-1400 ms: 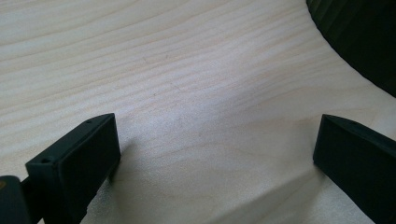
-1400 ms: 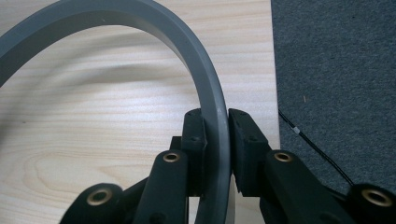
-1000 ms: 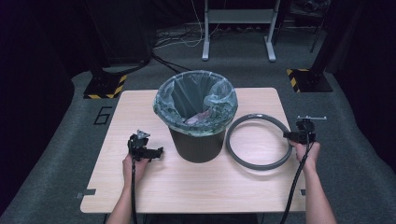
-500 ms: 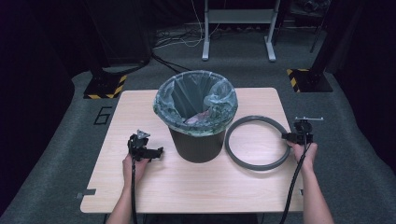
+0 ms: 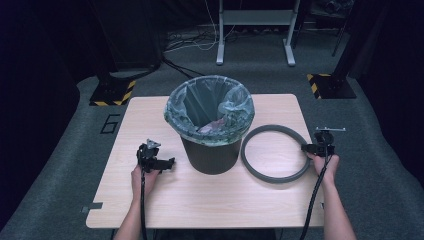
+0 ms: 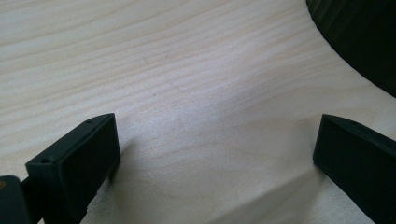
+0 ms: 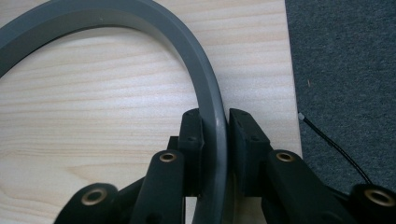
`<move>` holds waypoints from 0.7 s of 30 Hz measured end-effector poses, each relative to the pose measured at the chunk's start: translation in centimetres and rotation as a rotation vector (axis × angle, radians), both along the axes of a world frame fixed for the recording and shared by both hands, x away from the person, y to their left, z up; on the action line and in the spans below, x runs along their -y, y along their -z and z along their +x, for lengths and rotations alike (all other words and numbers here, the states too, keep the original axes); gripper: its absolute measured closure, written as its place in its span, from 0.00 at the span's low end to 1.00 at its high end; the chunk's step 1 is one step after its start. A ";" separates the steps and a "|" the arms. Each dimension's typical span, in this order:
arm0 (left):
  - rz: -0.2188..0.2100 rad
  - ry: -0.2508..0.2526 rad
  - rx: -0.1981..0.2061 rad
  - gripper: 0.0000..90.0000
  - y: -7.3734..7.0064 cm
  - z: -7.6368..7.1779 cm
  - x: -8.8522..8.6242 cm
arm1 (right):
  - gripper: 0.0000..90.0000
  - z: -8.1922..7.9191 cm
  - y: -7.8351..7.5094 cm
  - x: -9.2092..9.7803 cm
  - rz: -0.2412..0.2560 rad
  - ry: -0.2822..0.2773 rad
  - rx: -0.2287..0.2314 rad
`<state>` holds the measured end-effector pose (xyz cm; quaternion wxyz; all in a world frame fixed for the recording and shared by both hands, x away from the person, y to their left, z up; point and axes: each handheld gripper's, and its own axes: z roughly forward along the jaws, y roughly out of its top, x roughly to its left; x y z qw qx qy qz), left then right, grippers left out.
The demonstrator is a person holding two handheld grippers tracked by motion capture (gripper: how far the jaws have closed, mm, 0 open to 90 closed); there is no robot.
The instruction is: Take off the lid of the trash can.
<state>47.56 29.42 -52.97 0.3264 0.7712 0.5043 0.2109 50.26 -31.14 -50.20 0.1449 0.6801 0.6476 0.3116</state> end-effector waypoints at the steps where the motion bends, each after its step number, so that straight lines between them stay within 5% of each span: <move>1: 0.000 0.000 0.000 0.00 0.0 0.0 0.0 | 0.83 0.0 0.0 0.1 -0.001 0.001 0.003; 3: 0.000 0.000 0.000 0.00 0.0 0.0 0.0 | 0.77 0.0 0.1 0.2 0.013 0.005 0.000; 11: 0.000 0.000 0.000 0.00 0.0 0.0 0.0 | 0.23 -0.3 -0.2 0.4 0.058 -0.042 0.009; 18: -0.002 -0.006 -0.001 0.00 0.0 0.0 0.0 | 0.09 -0.8 -1.7 -0.7 -0.003 -0.091 0.102; 21: -0.002 -0.013 -0.001 0.00 0.0 0.0 0.1 | 0.04 -1.1 -2.3 -1.2 0.021 -0.149 0.126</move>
